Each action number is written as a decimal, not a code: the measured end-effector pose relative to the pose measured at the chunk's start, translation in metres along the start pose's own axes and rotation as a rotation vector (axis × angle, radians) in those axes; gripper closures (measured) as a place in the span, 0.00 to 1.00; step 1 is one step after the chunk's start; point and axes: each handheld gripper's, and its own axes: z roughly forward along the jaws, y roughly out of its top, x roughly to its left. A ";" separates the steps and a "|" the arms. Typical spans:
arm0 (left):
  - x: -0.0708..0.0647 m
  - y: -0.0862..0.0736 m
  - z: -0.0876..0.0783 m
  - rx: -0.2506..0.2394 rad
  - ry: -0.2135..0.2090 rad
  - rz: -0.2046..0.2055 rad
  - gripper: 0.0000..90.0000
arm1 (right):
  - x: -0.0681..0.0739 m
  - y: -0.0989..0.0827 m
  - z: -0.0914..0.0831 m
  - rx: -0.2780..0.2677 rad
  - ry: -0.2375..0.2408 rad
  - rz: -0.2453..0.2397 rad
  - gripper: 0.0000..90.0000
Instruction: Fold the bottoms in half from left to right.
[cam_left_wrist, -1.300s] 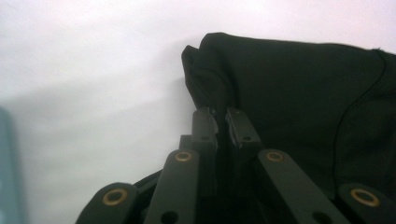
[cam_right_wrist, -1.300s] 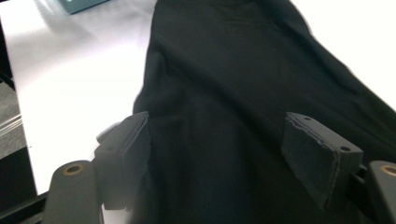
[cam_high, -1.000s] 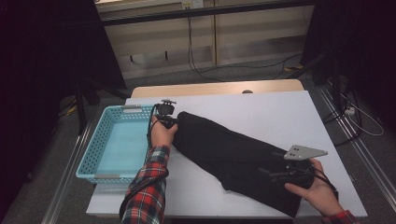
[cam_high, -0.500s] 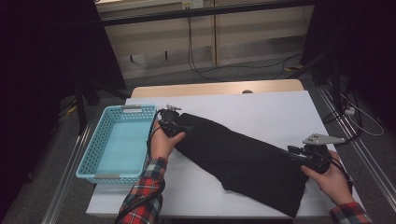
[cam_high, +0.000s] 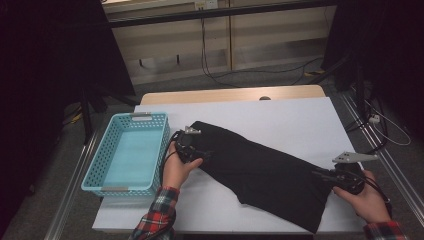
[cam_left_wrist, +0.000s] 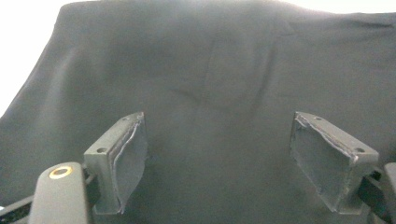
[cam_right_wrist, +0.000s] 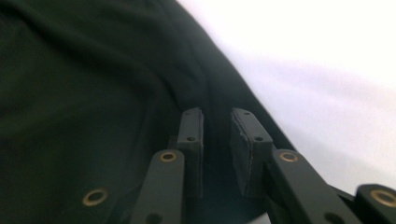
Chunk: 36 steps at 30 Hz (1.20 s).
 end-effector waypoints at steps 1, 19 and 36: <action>-0.001 0.000 0.000 -0.006 0.002 0.000 0.22 | 0.001 -0.001 0.002 0.012 -0.010 -0.012 0.84; -0.002 0.000 -0.003 -0.024 -0.002 0.012 0.23 | -0.013 0.021 0.004 -0.033 -0.066 -0.037 0.87; 0.000 0.000 -0.004 -0.036 -0.002 0.008 0.23 | -0.023 -0.002 -0.002 0.014 -0.015 0.069 1.00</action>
